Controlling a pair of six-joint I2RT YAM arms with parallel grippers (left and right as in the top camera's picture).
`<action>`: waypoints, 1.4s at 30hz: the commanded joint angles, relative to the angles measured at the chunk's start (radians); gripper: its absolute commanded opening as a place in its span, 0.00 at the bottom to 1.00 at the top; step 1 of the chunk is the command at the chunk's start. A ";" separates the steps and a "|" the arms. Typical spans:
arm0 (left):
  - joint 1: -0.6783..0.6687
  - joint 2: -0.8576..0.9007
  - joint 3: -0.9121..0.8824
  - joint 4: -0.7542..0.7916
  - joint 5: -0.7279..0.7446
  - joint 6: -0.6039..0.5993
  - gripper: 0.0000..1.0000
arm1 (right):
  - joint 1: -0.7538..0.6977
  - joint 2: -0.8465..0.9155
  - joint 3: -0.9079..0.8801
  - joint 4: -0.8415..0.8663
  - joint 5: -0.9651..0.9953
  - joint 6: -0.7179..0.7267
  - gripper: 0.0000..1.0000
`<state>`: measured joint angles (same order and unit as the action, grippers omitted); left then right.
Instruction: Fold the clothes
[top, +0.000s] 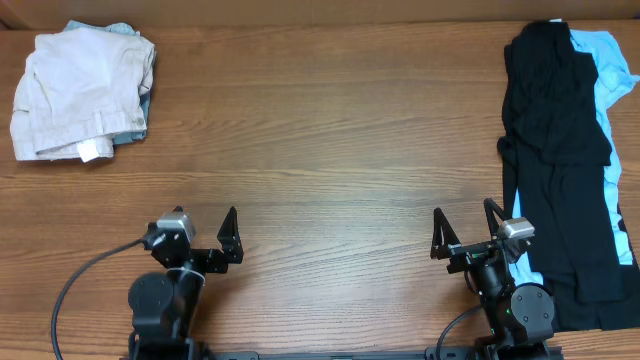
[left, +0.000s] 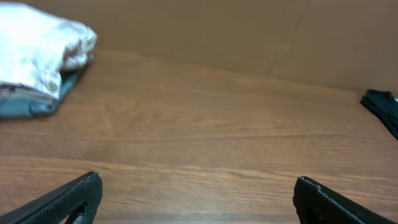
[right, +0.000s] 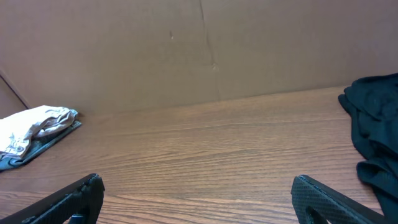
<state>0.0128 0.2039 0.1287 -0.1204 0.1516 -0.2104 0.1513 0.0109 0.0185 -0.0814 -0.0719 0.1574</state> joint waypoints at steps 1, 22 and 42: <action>0.000 -0.114 -0.057 0.011 -0.042 0.063 1.00 | -0.003 -0.008 -0.011 0.005 0.000 0.002 1.00; 0.000 -0.200 -0.113 0.028 -0.073 0.143 1.00 | -0.003 -0.008 -0.011 0.005 0.000 0.002 1.00; 0.000 -0.200 -0.113 0.028 -0.073 0.144 1.00 | -0.003 -0.008 -0.011 0.005 0.000 0.002 1.00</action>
<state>0.0128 0.0170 0.0265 -0.1001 0.0929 -0.0933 0.1513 0.0109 0.0185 -0.0818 -0.0715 0.1577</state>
